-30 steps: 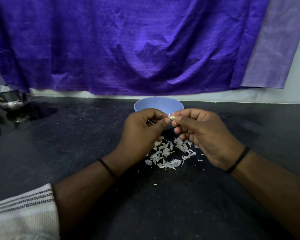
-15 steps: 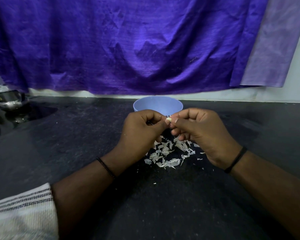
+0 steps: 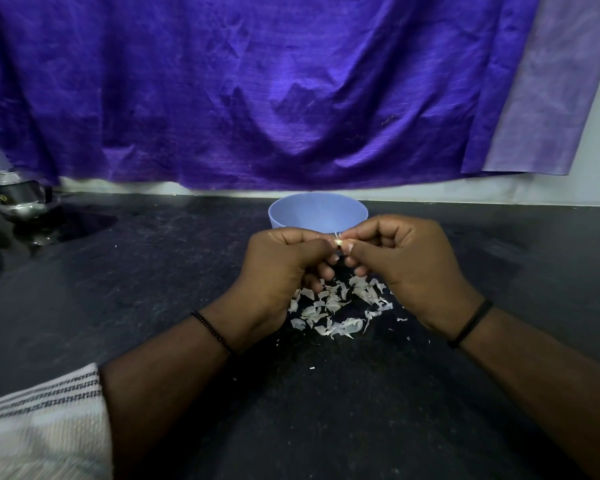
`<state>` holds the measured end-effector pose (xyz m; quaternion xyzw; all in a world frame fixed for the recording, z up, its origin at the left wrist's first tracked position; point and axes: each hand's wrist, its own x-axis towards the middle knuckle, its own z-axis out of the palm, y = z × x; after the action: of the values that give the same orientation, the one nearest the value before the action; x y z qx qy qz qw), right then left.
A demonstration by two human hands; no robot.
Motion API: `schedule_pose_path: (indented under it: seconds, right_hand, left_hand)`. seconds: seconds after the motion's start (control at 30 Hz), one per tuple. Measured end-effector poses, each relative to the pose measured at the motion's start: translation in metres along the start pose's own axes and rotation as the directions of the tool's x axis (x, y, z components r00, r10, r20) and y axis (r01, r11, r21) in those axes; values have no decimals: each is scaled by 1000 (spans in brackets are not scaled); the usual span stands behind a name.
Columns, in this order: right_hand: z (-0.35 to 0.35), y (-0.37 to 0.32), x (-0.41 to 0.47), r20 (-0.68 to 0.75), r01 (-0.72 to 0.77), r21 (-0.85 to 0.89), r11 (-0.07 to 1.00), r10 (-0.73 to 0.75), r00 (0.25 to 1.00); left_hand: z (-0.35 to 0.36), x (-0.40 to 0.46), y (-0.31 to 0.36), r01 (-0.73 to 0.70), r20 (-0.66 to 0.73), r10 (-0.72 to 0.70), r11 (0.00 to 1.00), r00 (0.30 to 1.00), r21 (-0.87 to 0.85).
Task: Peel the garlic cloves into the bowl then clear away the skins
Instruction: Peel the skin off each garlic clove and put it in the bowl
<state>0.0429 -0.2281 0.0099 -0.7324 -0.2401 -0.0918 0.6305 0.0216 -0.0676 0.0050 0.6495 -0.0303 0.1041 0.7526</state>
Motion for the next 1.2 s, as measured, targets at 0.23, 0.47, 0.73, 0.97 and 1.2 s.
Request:
schedule_pose_path:
  seconds: [0.23, 0.47, 0.73, 0.97, 1.2]
  right_hand:
    - [2, 1, -1, -16, 24, 7, 1000, -24, 1000]
    - [2, 0, -2, -28, 47, 21, 999, -46, 999]
    - [3, 1, -2, -33, 57, 2, 998, -56, 998]
    - [5, -1, -3, -36, 66, 11, 998, -66, 997]
    - [3, -3, -3, -50, 58, 23, 998, -57, 997]
  left_hand:
    - [4, -2, 2, 57, -41, -60, 996, 997, -75]
    - [3, -5, 4, 79, -2, -79, 990, 997, -119]
    - [4, -5, 4, 58, -32, -61, 995, 998, -84]
    - [6, -5, 3, 46, -59, -52, 994, 997, -96]
    - [5, -7, 4, 49, -2, -50, 992, 999, -119]
